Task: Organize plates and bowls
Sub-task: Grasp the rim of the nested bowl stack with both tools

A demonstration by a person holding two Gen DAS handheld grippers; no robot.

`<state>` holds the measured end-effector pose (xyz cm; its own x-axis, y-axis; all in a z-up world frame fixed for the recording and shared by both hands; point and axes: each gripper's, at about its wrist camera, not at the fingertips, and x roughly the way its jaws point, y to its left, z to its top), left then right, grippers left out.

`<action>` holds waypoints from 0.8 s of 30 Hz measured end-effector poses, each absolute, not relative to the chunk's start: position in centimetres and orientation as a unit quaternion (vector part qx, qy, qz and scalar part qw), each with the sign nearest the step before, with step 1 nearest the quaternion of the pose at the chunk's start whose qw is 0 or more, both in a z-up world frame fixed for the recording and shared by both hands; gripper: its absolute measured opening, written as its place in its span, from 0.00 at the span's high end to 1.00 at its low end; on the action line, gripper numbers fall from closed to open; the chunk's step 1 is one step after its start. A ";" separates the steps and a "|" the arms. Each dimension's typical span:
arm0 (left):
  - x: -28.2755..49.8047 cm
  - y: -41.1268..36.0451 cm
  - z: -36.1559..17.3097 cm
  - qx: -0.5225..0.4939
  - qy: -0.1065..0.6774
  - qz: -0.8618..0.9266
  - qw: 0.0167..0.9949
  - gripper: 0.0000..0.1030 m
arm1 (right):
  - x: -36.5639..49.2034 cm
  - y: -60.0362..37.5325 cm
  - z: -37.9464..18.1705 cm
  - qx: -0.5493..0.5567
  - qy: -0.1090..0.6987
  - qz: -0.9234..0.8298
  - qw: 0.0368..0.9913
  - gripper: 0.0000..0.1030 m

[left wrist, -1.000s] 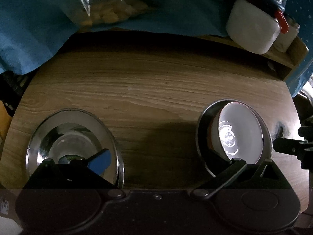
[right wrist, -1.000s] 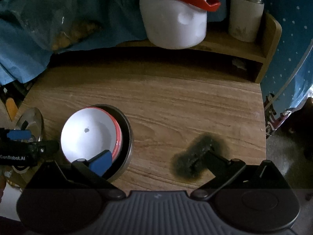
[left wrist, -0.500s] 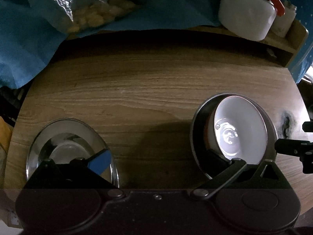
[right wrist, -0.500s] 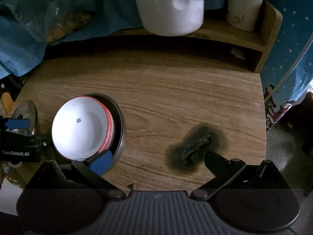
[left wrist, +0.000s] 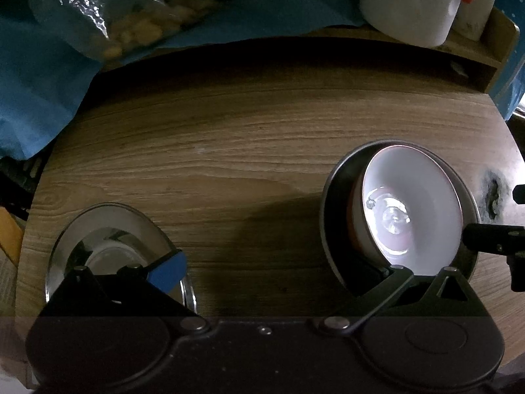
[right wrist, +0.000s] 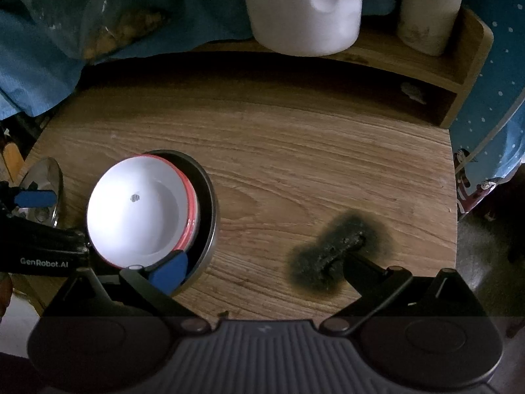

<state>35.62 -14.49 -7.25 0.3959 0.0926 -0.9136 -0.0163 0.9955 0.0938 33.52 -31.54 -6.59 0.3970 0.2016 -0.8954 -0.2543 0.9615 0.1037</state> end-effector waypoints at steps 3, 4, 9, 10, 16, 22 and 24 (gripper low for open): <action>35.7 -14.5 -7.5 0.035 0.550 0.029 0.834 0.01 | 33.6 -31.3 -6.7 -0.028 0.533 0.134 0.835 0.00; 35.7 -14.5 -7.5 0.033 0.549 0.029 0.834 0.01 | 33.6 -31.3 -6.8 -0.028 0.533 0.134 0.835 0.00; 35.8 -14.1 -7.9 0.020 0.550 0.025 0.835 0.01 | 33.7 -31.3 -7.0 -0.020 0.534 0.132 0.835 0.00; 35.8 -14.1 -7.9 0.019 0.550 0.024 0.835 0.01 | 33.6 -31.3 -7.0 -0.020 0.533 0.132 0.836 0.00; 35.7 -14.1 -8.0 0.013 0.546 0.016 0.838 0.06 | 33.4 -31.1 -6.8 -0.029 0.527 0.139 0.838 0.08; 35.8 -13.9 -8.0 -0.003 0.544 -0.001 0.839 0.19 | 33.2 -30.7 -6.5 -0.023 0.523 0.173 0.834 0.33; 35.8 -13.7 -8.0 -0.016 0.544 -0.008 0.839 0.25 | 33.1 -30.5 -6.4 -0.020 0.523 0.184 0.832 0.41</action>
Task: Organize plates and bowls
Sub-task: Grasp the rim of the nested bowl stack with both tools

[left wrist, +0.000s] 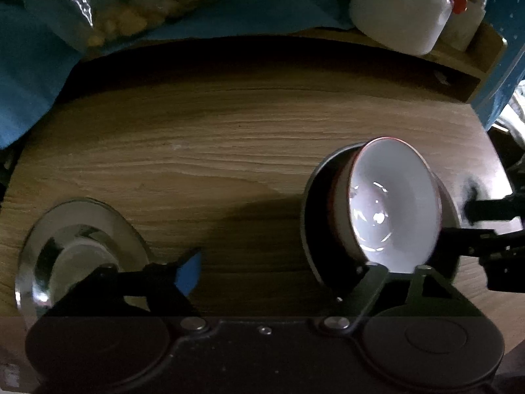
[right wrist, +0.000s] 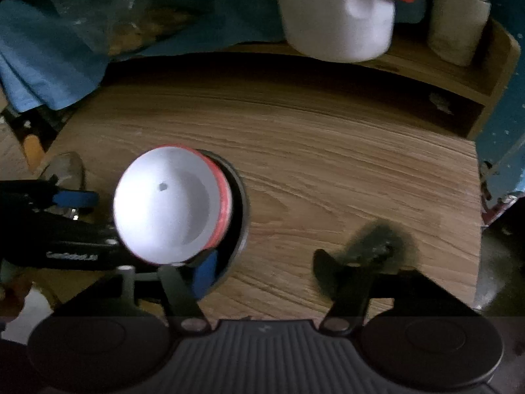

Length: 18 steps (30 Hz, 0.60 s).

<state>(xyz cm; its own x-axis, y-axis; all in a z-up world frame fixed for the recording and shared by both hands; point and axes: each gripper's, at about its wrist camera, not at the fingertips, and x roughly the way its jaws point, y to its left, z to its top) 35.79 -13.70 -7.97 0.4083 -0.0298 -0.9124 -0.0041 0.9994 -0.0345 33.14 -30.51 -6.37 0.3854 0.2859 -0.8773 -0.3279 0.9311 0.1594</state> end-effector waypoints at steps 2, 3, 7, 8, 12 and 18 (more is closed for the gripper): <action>35.7 -13.6 -7.9 -0.024 0.544 -0.012 0.839 0.29 | 33.1 -30.4 -6.3 -0.018 0.522 0.194 0.830 0.52; 35.7 -13.6 -7.9 -0.025 0.543 -0.014 0.839 0.30 | 33.1 -30.2 -6.3 -0.018 0.522 0.200 0.829 0.54; 35.6 -13.4 -7.9 -0.034 0.540 -0.027 0.840 0.40 | 33.0 -29.9 -6.2 -0.014 0.520 0.212 0.827 0.67; 35.5 -13.4 -7.8 -0.036 0.540 -0.031 0.840 0.43 | 33.0 -29.9 -6.2 -0.011 0.520 0.215 0.826 0.71; 35.3 -13.6 -7.7 -0.039 0.538 -0.042 0.841 0.53 | 32.8 -29.6 -6.2 -0.008 0.519 0.223 0.825 0.78; 35.2 -14.0 -7.8 -0.047 0.534 -0.067 0.842 0.77 | 32.8 -29.9 -6.3 0.005 0.520 0.226 0.824 0.79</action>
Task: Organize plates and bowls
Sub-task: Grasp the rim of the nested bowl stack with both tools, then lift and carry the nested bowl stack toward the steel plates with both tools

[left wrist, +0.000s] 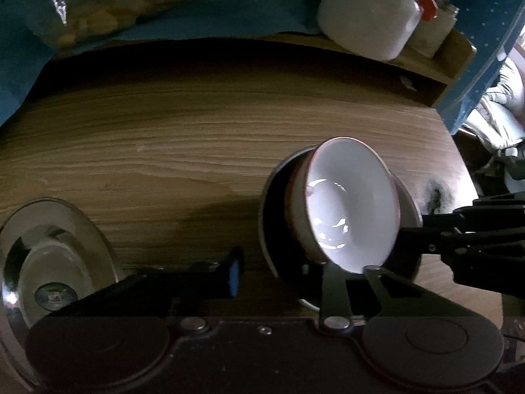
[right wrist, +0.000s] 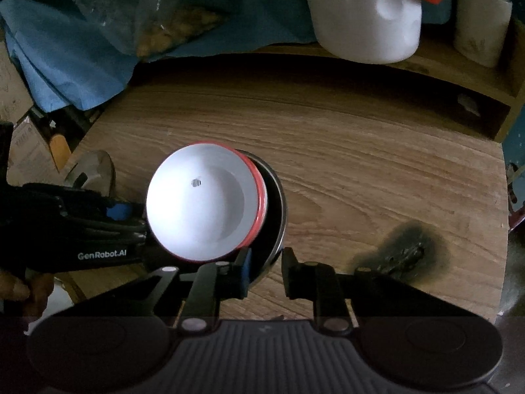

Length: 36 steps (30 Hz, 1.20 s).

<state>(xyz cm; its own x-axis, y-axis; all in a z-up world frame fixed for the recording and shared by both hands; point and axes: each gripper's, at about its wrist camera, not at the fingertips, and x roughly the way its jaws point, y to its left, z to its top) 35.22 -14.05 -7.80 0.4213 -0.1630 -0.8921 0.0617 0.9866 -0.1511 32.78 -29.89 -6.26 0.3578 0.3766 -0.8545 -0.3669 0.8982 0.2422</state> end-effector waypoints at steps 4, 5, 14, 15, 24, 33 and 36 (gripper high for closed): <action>35.2 -14.3 -7.7 -0.045 0.532 -0.075 0.842 0.82 | 32.7 -30.2 -6.3 0.010 0.520 0.226 0.824 0.79; 35.2 -14.2 -7.7 -0.047 0.532 -0.075 0.842 0.83 | 32.7 -30.2 -6.3 0.011 0.520 0.226 0.824 0.79; 35.2 -14.3 -7.8 -0.046 0.531 -0.075 0.843 0.83 | 32.7 -30.4 -6.4 0.015 0.521 0.227 0.823 0.79; 35.3 -14.3 -7.8 -0.045 0.530 -0.075 0.843 0.83 | 32.7 -30.4 -6.4 0.015 0.521 0.227 0.823 0.79; 35.3 -14.4 -7.8 -0.042 0.531 -0.074 0.843 0.83 | 32.7 -30.4 -6.3 0.016 0.521 0.227 0.823 0.79; 35.3 -14.4 -7.6 -0.041 0.529 -0.073 0.844 0.85 | 32.6 -30.4 -6.2 0.016 0.521 0.224 0.824 0.79; 35.3 -14.2 -7.5 -0.042 0.530 -0.074 0.844 0.85 | 32.6 -30.5 -6.2 0.019 0.521 0.225 0.823 0.79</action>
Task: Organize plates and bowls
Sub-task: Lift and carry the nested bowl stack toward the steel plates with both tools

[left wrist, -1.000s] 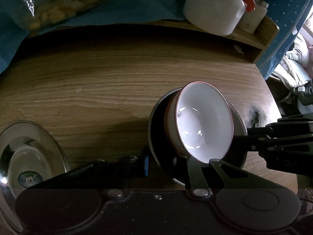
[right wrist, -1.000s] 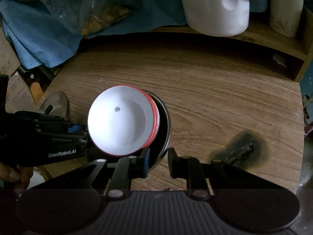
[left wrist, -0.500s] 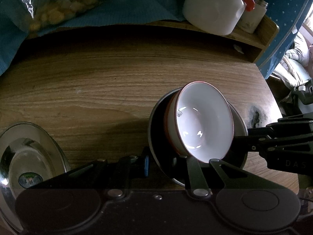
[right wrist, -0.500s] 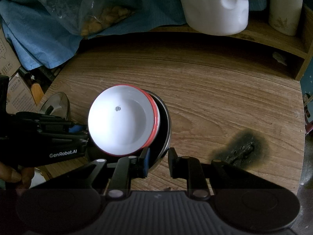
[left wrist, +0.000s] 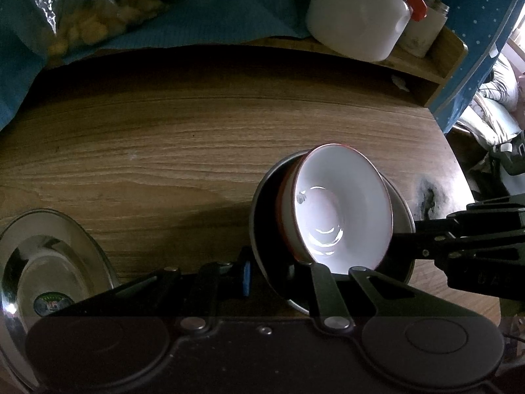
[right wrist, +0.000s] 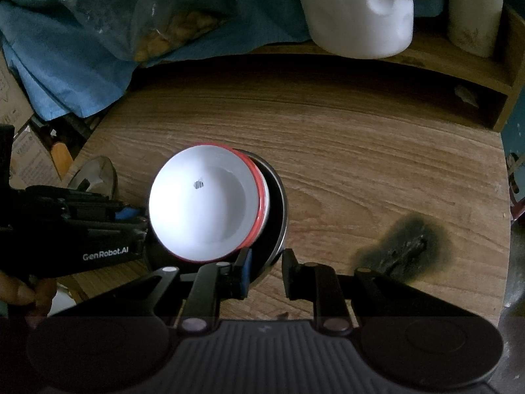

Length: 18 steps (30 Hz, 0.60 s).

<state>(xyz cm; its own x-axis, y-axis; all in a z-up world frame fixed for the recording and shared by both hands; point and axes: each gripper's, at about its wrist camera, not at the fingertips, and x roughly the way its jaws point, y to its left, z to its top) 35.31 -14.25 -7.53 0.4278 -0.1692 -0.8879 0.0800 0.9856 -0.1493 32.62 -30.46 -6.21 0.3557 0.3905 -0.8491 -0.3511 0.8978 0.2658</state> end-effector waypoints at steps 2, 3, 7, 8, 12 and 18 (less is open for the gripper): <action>35.3 -14.2 -7.5 -0.042 0.529 -0.074 0.844 0.85 | 32.5 -30.4 -6.2 0.019 0.520 0.225 0.824 0.79; 35.3 -14.2 -7.4 -0.041 0.528 -0.074 0.845 0.85 | 32.5 -30.4 -6.2 0.019 0.520 0.225 0.824 0.79; 35.1 -14.0 -7.3 -0.041 0.525 -0.075 0.847 0.85 | 32.4 -30.3 -6.0 0.020 0.517 0.225 0.826 0.79; 35.1 -14.0 -7.2 -0.041 0.525 -0.075 0.847 0.85 | 32.4 -30.3 -6.0 0.020 0.516 0.225 0.826 0.79; 34.9 -13.7 -7.0 -0.041 0.521 -0.075 0.849 0.85 | 32.3 -30.0 -5.8 0.020 0.513 0.226 0.828 0.79; 34.6 -13.1 -6.5 -0.045 0.514 -0.073 0.853 0.85 | 32.1 -29.5 -5.2 0.019 0.507 0.228 0.831 0.79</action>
